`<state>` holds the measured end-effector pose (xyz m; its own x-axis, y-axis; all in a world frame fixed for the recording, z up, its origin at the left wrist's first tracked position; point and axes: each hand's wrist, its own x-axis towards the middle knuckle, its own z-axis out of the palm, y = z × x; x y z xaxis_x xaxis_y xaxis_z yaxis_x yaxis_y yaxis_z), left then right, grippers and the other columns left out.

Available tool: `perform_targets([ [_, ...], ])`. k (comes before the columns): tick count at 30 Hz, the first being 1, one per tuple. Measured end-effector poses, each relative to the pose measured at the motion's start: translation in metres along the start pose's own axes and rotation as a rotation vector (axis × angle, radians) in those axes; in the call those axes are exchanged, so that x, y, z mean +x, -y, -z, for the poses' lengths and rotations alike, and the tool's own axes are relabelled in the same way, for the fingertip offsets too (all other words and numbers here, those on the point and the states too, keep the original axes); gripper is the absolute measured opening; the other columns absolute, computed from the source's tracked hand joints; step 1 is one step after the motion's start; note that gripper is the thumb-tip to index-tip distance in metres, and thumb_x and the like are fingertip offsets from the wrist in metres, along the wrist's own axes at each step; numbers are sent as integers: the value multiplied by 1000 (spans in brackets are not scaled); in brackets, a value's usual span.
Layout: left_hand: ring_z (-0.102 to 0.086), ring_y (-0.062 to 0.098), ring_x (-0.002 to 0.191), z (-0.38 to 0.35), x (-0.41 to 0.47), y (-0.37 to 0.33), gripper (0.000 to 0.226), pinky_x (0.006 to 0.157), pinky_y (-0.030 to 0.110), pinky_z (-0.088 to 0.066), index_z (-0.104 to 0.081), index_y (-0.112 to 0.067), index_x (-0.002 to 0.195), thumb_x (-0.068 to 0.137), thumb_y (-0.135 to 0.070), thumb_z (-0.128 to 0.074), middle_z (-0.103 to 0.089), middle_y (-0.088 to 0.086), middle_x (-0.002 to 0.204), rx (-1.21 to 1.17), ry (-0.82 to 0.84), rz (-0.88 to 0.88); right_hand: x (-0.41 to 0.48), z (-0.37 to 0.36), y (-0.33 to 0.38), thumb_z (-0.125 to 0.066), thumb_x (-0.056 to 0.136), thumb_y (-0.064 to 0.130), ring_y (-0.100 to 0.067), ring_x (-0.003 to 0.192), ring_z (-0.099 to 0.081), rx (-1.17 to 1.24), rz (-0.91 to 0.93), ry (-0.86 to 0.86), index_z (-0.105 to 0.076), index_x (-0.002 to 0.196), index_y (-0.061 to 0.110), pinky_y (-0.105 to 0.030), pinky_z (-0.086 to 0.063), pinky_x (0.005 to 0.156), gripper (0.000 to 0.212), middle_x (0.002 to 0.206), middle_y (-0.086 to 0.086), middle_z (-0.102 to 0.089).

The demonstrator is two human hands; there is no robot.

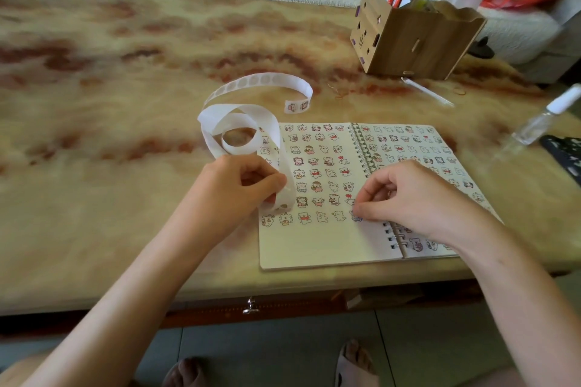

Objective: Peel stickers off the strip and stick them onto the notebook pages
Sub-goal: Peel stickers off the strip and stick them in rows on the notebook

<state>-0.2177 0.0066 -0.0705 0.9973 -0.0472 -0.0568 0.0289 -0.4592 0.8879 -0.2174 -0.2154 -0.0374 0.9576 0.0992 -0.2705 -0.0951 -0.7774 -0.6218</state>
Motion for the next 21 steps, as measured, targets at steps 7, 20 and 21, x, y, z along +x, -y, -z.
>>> perform_targets([
  [7,-55,5,57,-1,1,1,15,65,31,-49,-70,-20,73,85,-27,-65,-68,-6,59,15,-4,-4,1,1,-6,-83,69,36,-13,52,-41,-122,21,-74,-63,78,27,-30,-38,60,23,52,8,-47],
  [20,-56,7,59,-1,1,-1,15,68,35,-50,-70,-21,72,84,-28,-64,-68,-6,61,15,-2,6,4,1,-8,-81,69,43,-10,49,-36,-39,2,-51,-61,81,22,-29,-35,59,31,52,10,-40],
  [21,-56,6,58,0,1,-1,15,68,35,-50,-69,-21,72,84,-28,-64,-68,-6,60,17,-3,7,5,0,-8,-81,67,42,-10,49,-35,-44,4,-65,-60,80,21,-29,-35,59,32,50,10,-39],
])
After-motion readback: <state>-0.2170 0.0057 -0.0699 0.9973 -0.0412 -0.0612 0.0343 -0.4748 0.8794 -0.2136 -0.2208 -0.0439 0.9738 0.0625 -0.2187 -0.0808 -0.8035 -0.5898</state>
